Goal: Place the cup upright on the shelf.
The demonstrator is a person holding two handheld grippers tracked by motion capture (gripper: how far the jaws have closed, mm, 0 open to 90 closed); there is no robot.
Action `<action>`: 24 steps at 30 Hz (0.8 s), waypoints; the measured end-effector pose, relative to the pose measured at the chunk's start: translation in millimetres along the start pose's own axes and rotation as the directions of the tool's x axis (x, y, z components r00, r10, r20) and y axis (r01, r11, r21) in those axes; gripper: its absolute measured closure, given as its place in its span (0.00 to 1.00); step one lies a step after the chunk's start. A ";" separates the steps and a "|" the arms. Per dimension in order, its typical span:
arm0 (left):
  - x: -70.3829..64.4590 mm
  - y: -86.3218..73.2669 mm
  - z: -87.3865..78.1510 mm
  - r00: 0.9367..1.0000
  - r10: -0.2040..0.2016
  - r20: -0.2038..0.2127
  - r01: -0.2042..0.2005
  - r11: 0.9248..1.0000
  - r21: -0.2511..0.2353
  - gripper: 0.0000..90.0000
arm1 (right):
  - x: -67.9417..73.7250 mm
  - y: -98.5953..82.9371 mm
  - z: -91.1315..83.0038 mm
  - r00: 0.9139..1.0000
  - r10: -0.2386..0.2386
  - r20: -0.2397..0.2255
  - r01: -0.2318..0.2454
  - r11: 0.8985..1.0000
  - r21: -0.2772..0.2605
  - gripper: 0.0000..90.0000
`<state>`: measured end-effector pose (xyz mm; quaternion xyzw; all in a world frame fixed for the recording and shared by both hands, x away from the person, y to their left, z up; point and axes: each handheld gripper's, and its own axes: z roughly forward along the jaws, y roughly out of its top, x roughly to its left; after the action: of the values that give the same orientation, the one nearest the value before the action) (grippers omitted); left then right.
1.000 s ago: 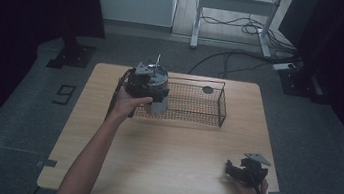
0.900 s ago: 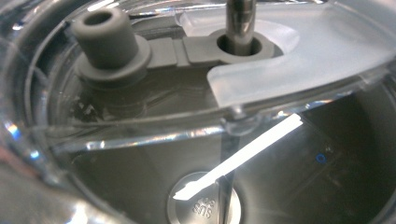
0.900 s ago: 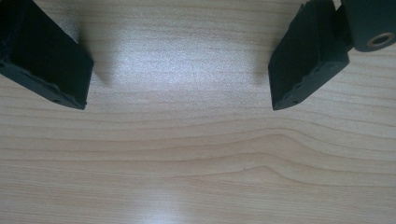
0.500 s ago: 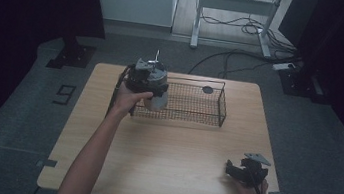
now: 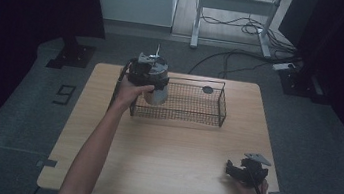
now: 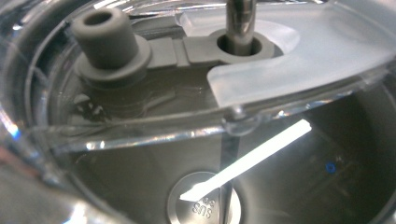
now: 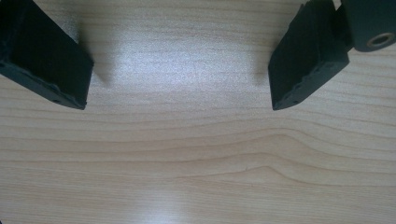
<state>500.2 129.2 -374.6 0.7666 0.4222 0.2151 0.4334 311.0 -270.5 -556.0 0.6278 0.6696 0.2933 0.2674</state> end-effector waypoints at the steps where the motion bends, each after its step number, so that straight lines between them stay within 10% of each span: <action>1: 1.2 1.1 1.1 1.000 0.005 -0.003 -0.005 1.000 0.004 0.05 | 0.1 0.0 -0.1 1.000 0.002 0.000 -0.002 1.000 0.001 0.07; 24: 17.3 -9.8 42.3 0.998 -0.035 -0.048 0.036 0.999 0.016 0.05 | -0.1 0.0 0.0 1.000 0.001 0.002 -0.001 1.000 -0.001 0.07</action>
<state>534.6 125.8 -406.0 0.7573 0.4476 0.2221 0.4205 311.0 -270.6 -556.0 0.6284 0.6688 0.2933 0.2681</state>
